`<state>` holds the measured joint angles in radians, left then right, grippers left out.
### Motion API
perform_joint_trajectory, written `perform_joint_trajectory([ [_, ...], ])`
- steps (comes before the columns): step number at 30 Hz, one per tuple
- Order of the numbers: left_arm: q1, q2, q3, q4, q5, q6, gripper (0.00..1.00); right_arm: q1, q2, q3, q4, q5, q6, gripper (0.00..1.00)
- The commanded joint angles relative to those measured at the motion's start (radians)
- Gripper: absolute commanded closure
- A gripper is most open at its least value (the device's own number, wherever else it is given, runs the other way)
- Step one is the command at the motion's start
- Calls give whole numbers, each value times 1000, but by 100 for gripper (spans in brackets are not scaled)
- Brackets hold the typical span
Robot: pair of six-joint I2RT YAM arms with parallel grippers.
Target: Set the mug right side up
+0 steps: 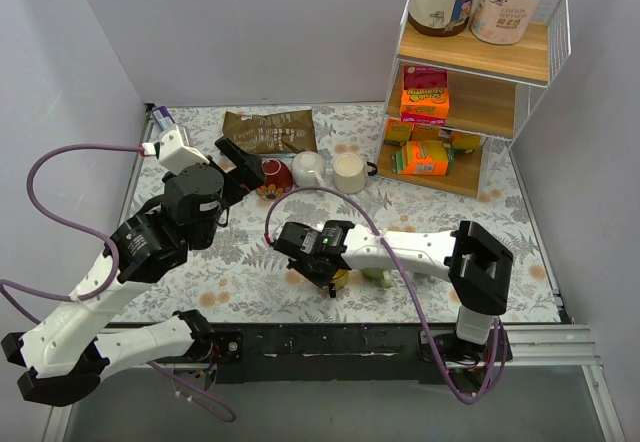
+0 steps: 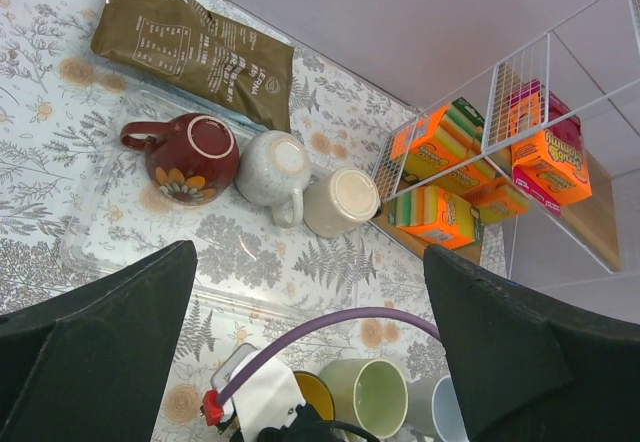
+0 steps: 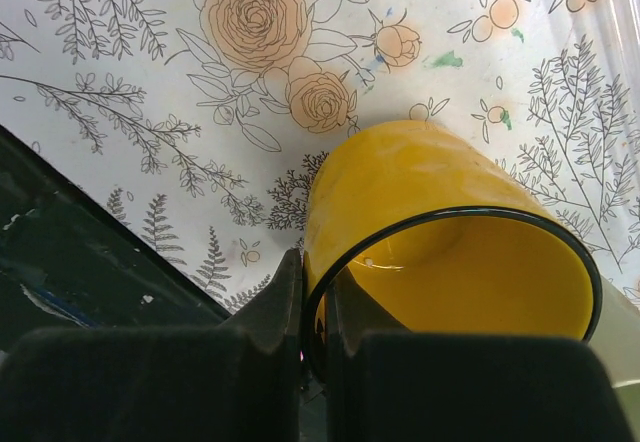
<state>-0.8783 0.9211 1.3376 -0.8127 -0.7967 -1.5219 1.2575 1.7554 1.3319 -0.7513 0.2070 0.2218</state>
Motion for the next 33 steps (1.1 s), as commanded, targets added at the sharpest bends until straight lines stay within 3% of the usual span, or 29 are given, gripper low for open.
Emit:
perform_joint_trajectory([
  [1,6,1,-6,12,7,19,2,-1,-7,15,41,34,-48,99],
  [10,7,7,-14,18,19,25,2,-9,33,-20,63,48,-27,99],
  [19,7,15,-20,27,27,25,2,-15,62,-25,21,94,-1,89],
  [22,7,19,-14,24,30,25,2,-18,59,-23,18,106,11,74],
  [23,9,24,-14,23,33,25,2,-18,53,-25,21,100,14,63],
  [26,9,36,3,18,57,22,2,-18,17,-34,47,69,16,43],
  [28,13,61,14,9,73,20,2,-18,-5,-42,61,55,13,36],
  [29,13,71,24,4,88,19,2,-17,-23,-40,63,49,13,22],
  [33,38,111,47,15,143,31,2,-17,-62,-19,52,43,16,9],
])
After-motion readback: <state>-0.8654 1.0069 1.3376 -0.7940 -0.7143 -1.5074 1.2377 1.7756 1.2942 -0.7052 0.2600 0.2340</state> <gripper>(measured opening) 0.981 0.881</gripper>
